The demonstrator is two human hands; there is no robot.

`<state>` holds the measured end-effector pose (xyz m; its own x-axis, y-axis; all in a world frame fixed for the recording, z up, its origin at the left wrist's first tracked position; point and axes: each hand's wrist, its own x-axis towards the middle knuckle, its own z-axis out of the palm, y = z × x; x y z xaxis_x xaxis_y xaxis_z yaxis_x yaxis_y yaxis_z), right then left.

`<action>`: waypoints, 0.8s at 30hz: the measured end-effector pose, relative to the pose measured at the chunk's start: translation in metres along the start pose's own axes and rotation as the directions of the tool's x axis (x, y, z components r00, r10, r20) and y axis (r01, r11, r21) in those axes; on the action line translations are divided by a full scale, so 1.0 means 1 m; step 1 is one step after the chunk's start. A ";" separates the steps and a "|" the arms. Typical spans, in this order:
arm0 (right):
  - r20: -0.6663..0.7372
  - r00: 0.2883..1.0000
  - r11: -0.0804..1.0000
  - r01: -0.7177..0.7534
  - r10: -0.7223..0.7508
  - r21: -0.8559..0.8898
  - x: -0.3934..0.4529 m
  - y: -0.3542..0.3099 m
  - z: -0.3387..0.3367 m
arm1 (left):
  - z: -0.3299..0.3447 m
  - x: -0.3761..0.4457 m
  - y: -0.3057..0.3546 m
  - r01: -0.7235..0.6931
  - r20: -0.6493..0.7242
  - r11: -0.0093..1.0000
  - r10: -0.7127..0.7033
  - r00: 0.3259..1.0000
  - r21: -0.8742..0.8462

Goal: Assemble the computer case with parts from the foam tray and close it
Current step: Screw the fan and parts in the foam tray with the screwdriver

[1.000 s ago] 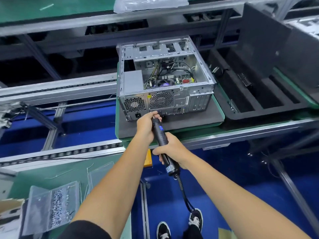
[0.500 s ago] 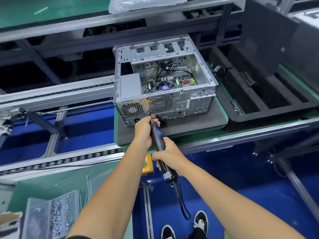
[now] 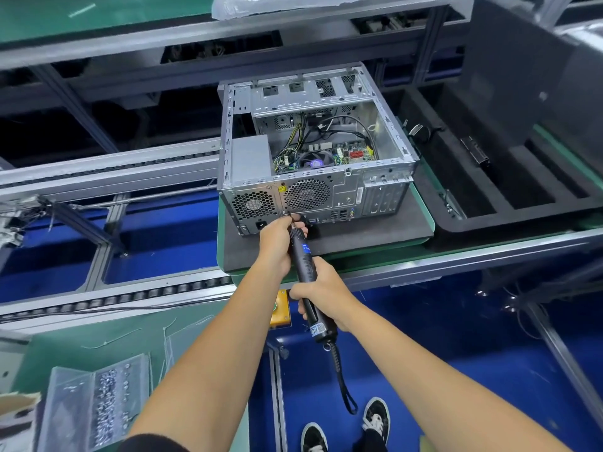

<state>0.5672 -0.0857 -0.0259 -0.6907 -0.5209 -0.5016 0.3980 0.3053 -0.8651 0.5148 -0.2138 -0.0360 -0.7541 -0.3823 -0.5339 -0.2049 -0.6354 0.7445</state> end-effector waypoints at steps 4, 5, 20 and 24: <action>-0.009 1.000 1.000 -0.006 0.006 -0.011 -0.002 -0.003 0.002 | 0.001 -0.001 0.001 0.010 0.001 1.000 -0.010 1.000 -0.013; -0.016 1.000 1.000 -0.010 0.010 -0.010 -0.002 -0.004 0.003 | 0.001 -0.001 0.001 0.012 0.003 1.000 -0.012 1.000 -0.017; -0.095 0.995 0.999 -0.012 0.008 -0.036 0.002 -0.009 0.014 | -0.001 -0.003 0.006 0.070 0.038 0.991 -0.066 0.997 -0.110; -0.104 0.995 0.998 -0.008 0.001 -0.069 0.003 -0.006 0.015 | -0.004 -0.001 0.004 0.038 -0.008 0.996 -0.038 0.999 -0.082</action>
<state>0.5719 -0.1014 -0.0219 -0.7494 -0.4350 -0.4992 0.3611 0.3634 -0.8588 0.5175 -0.2184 -0.0340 -0.7404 -0.3633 -0.5655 -0.1811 -0.7024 0.6884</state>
